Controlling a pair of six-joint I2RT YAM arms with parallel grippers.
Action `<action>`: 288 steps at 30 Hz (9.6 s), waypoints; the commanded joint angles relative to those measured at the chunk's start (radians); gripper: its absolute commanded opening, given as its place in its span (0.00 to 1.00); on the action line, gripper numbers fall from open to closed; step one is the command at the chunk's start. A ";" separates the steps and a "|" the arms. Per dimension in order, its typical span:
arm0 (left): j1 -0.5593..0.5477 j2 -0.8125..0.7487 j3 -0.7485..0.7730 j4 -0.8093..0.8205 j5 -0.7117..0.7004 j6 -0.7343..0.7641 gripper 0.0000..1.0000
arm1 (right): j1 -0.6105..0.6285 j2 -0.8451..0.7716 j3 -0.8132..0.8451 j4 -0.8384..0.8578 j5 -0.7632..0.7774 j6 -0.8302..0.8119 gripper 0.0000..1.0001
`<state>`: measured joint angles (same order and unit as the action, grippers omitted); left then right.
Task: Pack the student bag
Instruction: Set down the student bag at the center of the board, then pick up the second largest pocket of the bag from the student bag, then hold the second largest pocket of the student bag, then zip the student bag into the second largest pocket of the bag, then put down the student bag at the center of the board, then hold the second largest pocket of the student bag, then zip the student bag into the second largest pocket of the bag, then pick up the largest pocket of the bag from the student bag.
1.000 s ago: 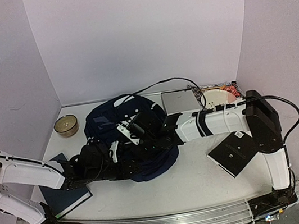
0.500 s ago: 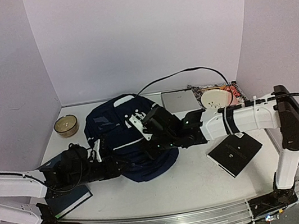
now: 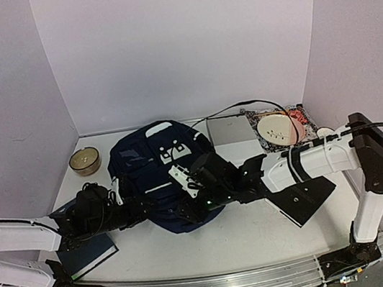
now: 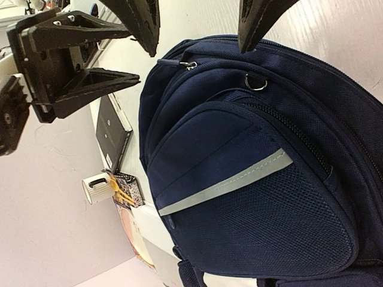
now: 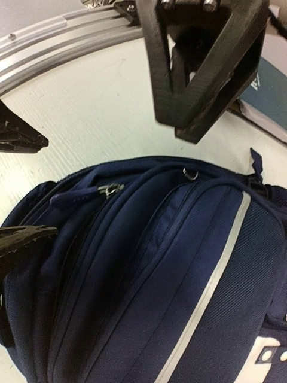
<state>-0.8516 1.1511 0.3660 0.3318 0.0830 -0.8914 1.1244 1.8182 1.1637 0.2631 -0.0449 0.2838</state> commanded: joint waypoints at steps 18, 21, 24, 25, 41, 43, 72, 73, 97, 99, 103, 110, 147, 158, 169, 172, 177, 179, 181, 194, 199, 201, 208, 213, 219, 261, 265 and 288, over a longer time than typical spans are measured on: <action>0.002 0.097 0.054 0.015 -0.035 -0.014 0.46 | 0.004 0.141 0.089 0.042 0.015 -0.004 0.06; 0.002 0.109 0.050 0.016 -0.069 -0.016 0.46 | 0.003 0.111 0.076 0.034 0.037 -0.008 0.00; 0.003 0.130 0.052 0.016 -0.105 -0.027 0.46 | 0.004 0.069 0.058 0.010 0.083 -0.013 0.00; 0.003 0.136 0.054 0.016 -0.114 -0.032 0.46 | 0.004 0.059 0.054 0.001 0.089 -0.017 0.00; 0.002 0.241 0.114 0.097 -0.089 -0.116 0.44 | 0.028 0.031 0.080 -0.021 0.094 -0.040 0.00; 0.001 0.258 0.111 0.115 -0.089 -0.125 0.38 | 0.028 0.029 0.080 -0.021 0.101 -0.044 0.00; 0.103 -0.115 0.053 -0.357 -0.509 0.051 0.00 | -0.140 -0.223 -0.132 -0.117 0.160 -0.192 0.00; 0.108 -0.093 0.062 -0.351 -0.510 0.064 0.00 | -0.118 -0.229 -0.130 -0.113 0.149 -0.197 0.00; -0.101 -0.073 0.275 -0.259 -0.132 0.765 0.66 | -0.049 -0.135 -0.035 -0.050 0.129 -0.114 0.00; -0.118 -0.039 0.289 -0.255 -0.107 0.825 0.66 | -0.048 -0.128 -0.027 -0.050 0.115 -0.113 0.00; -0.128 0.033 0.296 -0.223 -0.036 0.982 0.65 | -0.049 -0.120 -0.014 -0.048 0.095 -0.115 0.00; -0.130 0.107 0.263 -0.147 0.053 1.237 0.65 | -0.049 -0.127 -0.016 -0.039 0.066 -0.104 0.00; -0.131 0.322 0.310 -0.040 -0.073 1.342 0.00 | -0.033 -0.145 0.014 -0.084 0.135 -0.140 0.00; -0.132 0.214 0.243 -0.040 -0.074 1.345 0.35 | -0.043 -0.170 0.026 -0.117 0.125 -0.153 0.00; -0.136 0.287 0.310 -0.039 -0.095 1.421 0.49 | -0.042 -0.156 0.070 -0.123 0.070 -0.155 0.00; -0.140 0.316 0.331 -0.037 -0.133 1.433 0.49 | -0.037 -0.153 0.082 -0.126 0.054 -0.158 0.00; -0.147 0.355 0.356 -0.036 -0.146 1.447 0.44 | -0.031 -0.155 0.098 -0.127 0.021 -0.161 0.00; -0.150 0.362 0.360 -0.036 -0.155 1.444 0.33 | -0.031 -0.160 0.099 -0.127 0.025 -0.161 0.00; -0.151 0.358 0.361 -0.036 -0.169 1.435 0.16 | -0.031 -0.164 0.096 -0.128 0.039 -0.163 0.00; -0.155 0.127 0.210 -0.040 -0.210 1.364 0.00 | -0.190 -0.184 0.007 -0.162 0.298 -0.157 0.00; -0.155 0.027 0.170 -0.040 -0.204 1.334 0.00 | -0.275 -0.163 0.021 -0.162 0.296 -0.159 0.00; -0.155 -0.015 0.160 -0.040 -0.192 1.322 0.00 | -0.301 -0.142 0.036 -0.162 0.286 -0.162 0.00; -0.155 -0.151 0.107 -0.040 -0.069 1.303 0.00 | -0.397 -0.056 0.122 -0.162 0.248 -0.162 0.00; -0.156 -0.182 0.096 -0.039 -0.008 1.269 0.00 | -0.421 0.033 0.217 -0.164 0.205 -0.159 0.00; -0.155 -0.140 0.128 -0.039 -0.113 1.200 0.00 | -0.422 0.029 0.199 -0.158 0.065 -0.155 0.08; -0.155 -0.133 0.227 -0.027 -0.152 1.014 0.00 | -0.426 0.064 -0.205 0.493 -0.474 -0.129 0.40; -0.154 -0.124 0.233 -0.024 -0.149 1.012 0.00 | -0.426 0.070 -0.194 0.493 -0.484 -0.137 0.31; -0.155 -0.007 0.287 -0.026 -0.321 0.975 0.00 | -0.386 -0.130 -0.330 0.358 -0.359 -0.128 0.00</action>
<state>-1.0119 1.1108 0.5536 0.1628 -0.1454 0.1324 0.6996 1.7752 0.8499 0.6728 -0.4270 0.1543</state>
